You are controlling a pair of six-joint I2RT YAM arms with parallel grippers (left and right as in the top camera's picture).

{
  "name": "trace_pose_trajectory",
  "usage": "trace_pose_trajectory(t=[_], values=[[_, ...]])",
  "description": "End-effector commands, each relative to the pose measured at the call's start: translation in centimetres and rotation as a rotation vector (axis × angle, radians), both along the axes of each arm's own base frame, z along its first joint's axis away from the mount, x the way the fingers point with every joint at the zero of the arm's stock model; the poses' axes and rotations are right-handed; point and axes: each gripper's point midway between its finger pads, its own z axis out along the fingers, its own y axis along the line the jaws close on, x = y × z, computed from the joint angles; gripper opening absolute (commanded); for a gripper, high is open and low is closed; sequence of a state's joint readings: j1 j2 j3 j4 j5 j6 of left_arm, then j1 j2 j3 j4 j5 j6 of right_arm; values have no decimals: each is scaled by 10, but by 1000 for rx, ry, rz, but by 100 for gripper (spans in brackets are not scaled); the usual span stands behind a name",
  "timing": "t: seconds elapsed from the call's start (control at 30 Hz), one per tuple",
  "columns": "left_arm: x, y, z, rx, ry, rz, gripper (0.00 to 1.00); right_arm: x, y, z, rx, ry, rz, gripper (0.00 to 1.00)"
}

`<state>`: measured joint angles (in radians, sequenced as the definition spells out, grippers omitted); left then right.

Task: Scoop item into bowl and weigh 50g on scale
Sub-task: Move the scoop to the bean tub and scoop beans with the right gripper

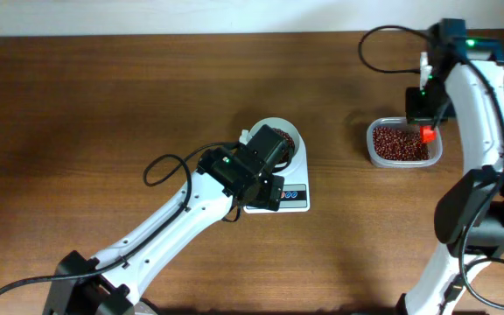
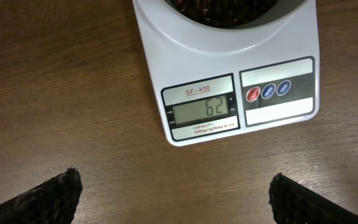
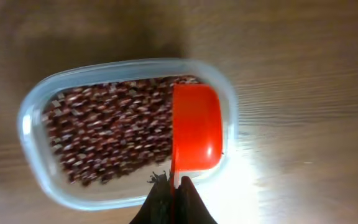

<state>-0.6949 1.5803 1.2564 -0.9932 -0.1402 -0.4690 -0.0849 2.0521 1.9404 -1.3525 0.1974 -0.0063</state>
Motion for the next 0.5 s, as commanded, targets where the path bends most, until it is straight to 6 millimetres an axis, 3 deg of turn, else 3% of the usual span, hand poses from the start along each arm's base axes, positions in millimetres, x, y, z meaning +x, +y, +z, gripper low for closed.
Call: trace_pose_trajectory(t=[0.0, 0.13, 0.17, 0.27, 0.33, 0.4, 0.47], values=[[0, 3, -1, 14, -9, 7, 99, 5, -13, 34, -210, -66, 9, 4], [0, 3, -1, 14, -9, 7, 99, 8, -7, 35, -212, -77, 24, 4], [0, 3, -1, 14, -9, 6, 99, 9, 2, 31, -152, -80, 32, 4], [0, 3, -1, 14, -9, 7, 99, 12, 61, 21, 189, -93, 111, 4], [0, 3, -1, 14, -9, 6, 99, 10, 120, 30, 507, -110, 249, 4], [0, 3, -1, 14, -9, 7, 99, 7, 141, 38, 632, -116, 291, 4], [0, 3, -1, 14, -9, 6, 99, 3, 142, 40, 641, -103, 287, 4]])
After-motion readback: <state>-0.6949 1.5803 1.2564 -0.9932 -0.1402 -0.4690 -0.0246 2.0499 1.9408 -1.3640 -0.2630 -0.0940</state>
